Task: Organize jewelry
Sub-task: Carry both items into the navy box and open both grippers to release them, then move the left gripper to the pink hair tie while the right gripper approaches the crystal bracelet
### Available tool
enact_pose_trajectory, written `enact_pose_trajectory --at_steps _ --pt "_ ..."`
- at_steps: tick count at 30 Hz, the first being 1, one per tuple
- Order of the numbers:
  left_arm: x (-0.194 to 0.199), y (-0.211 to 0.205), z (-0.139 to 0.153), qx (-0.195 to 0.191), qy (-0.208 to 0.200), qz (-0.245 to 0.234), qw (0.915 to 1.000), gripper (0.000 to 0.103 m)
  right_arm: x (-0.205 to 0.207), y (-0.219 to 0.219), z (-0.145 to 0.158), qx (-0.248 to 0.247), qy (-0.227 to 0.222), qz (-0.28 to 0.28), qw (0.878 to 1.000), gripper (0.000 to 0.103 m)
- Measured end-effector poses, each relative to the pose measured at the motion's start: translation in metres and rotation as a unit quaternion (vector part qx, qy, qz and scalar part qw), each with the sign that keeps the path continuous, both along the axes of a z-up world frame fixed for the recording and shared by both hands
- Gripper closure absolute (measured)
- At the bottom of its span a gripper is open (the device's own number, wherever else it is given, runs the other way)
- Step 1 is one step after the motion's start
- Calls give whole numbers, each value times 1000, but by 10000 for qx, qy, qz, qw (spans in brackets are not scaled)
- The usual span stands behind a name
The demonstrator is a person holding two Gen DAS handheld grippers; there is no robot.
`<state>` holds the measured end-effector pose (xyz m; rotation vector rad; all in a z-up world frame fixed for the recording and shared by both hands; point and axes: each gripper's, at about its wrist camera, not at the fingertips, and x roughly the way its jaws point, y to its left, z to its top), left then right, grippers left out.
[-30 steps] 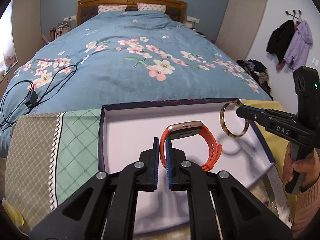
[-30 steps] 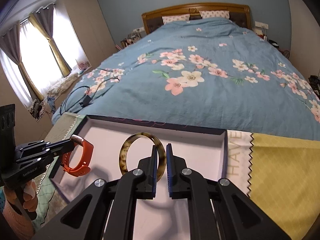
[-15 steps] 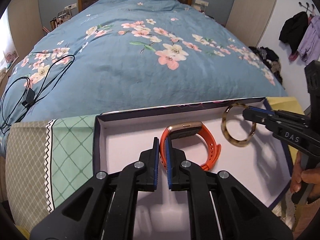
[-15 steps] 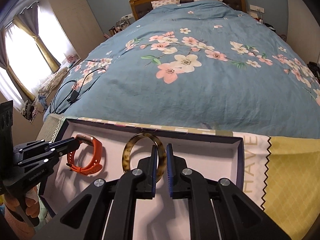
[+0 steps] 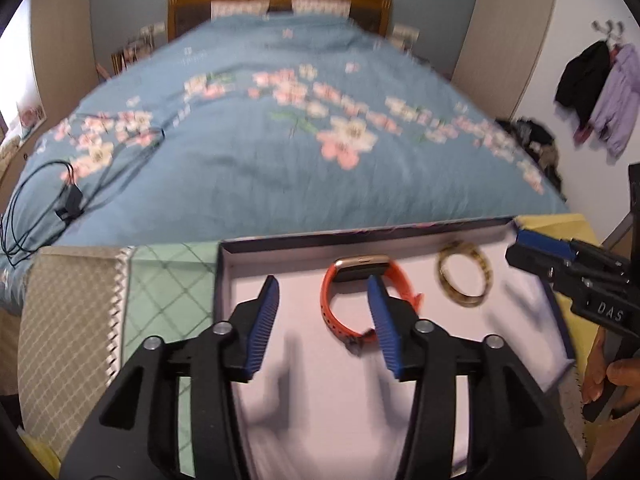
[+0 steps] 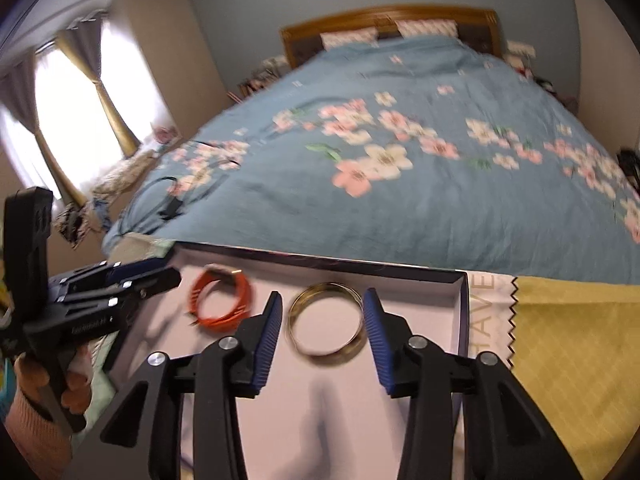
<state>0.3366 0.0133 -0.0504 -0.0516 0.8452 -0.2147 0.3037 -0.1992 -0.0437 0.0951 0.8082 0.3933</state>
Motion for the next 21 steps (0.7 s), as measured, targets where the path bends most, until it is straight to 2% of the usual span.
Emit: enact_pose_trajectory --at_steps 2,4,10,13,21 --pt "-24 2 12 -5 -304 -36 9995 51 -19 -1 11 15 -249 112 9996 54" --pt "-52 5 23 -26 -596 -137 9981 43 -43 -3 21 -9 -469 237 9986 52" --pt "-122 11 34 31 -972 -337 9947 42 -100 -8 21 -252 -711 558 9956 51" --pt "-153 13 30 27 -995 -429 9941 40 -125 -9 11 -588 -760 592 9936 51" --pt "-201 19 2 -56 -708 -476 9963 39 -176 -18 -23 -731 -358 819 9933 51"
